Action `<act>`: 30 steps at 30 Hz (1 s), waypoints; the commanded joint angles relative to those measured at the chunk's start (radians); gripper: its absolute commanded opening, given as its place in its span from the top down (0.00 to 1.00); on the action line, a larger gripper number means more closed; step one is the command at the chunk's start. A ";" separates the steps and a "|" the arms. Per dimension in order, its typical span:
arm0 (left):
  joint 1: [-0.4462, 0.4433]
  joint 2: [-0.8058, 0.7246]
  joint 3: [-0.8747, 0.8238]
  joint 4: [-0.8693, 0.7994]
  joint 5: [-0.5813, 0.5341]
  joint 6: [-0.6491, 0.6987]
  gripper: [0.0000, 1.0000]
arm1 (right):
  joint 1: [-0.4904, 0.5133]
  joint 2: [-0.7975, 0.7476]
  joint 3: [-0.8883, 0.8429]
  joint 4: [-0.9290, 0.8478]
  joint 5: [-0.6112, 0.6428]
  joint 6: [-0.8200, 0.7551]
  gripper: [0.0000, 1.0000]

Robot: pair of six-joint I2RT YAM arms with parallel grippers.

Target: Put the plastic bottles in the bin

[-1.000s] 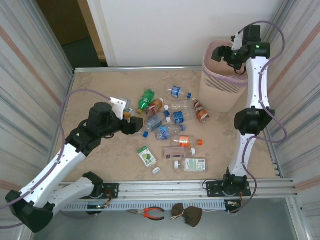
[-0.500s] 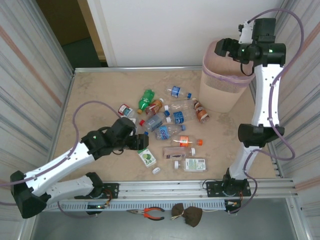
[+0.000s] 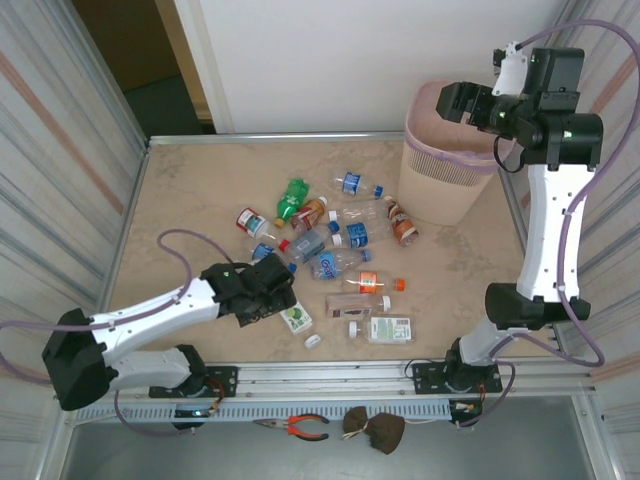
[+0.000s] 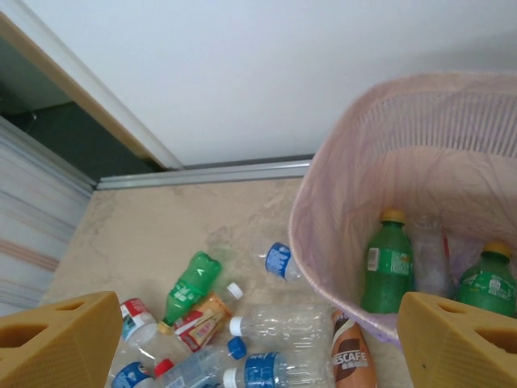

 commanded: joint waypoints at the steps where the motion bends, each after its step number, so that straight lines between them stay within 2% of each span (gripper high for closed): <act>1: -0.017 0.066 0.023 -0.010 -0.032 -0.148 0.11 | 0.005 -0.038 -0.011 0.017 -0.022 0.004 0.12; 7: -0.029 0.201 0.084 0.004 0.001 -0.197 0.07 | 0.005 -0.057 -0.009 0.037 -0.078 0.029 0.13; 15: -0.025 0.258 0.116 0.053 -0.007 -0.202 0.08 | 0.006 -0.083 -0.003 0.044 -0.121 0.042 0.13; 20: -0.015 0.306 0.108 0.125 0.028 -0.195 0.06 | 0.005 -0.090 -0.004 0.038 -0.135 0.045 0.13; 24: -0.007 0.332 0.082 0.175 0.055 -0.200 0.10 | 0.008 -0.101 -0.015 0.037 -0.132 0.042 0.13; 30: -0.008 0.347 0.063 0.200 0.064 -0.201 0.22 | 0.014 -0.138 -0.063 0.053 -0.114 0.033 0.13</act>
